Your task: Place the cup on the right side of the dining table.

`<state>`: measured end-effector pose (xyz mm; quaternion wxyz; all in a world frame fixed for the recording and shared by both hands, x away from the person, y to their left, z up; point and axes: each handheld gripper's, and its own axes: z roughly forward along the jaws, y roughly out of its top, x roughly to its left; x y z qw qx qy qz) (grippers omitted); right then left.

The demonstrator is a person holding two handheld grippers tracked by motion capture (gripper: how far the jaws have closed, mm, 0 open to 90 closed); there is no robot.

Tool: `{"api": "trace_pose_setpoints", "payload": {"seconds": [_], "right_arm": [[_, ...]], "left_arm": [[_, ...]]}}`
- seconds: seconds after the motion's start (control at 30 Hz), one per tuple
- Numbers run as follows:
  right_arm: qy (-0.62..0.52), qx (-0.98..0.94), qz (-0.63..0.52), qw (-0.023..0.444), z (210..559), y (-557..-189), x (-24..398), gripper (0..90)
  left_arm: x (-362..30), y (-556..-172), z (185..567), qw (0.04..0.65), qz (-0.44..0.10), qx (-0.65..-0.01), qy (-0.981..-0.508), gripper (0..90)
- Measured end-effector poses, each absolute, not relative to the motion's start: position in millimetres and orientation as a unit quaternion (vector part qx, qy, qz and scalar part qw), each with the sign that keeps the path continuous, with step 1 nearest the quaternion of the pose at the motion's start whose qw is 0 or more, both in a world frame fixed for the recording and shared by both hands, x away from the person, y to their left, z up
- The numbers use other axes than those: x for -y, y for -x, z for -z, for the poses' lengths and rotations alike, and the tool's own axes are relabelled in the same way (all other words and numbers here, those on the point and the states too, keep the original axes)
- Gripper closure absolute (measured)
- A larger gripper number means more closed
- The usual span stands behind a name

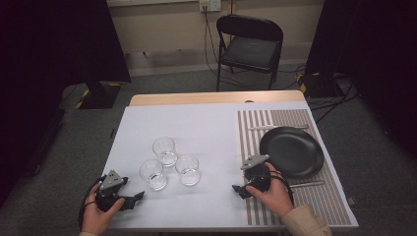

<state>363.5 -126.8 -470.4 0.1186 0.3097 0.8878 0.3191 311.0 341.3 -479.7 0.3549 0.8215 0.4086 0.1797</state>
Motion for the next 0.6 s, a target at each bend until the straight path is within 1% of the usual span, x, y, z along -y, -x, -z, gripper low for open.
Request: {"api": "trace_pose_setpoints", "payload": {"seconds": [0.23, 0.27, 0.6], "right_arm": [[-0.306, -0.894, -0.309, 0.113, 468.2, -365.8, 125.1, 11.5], [-0.303, -0.896, -0.305, 0.109, 466.9, -367.1, 124.5, 12.8], [-0.3, -0.901, -0.299, 0.09, 461.8, -371.5, 121.1, 12.7]], "left_arm": [[-341.6, -311.1, 479.7, 0.355, -0.179, -0.408, -0.822, 12.8], [-341.6, -311.2, 479.7, 0.355, -0.179, -0.408, -0.822, 12.8], [-341.4, -311.1, 480.0, 0.357, -0.179, -0.409, -0.82, 12.8]]}}
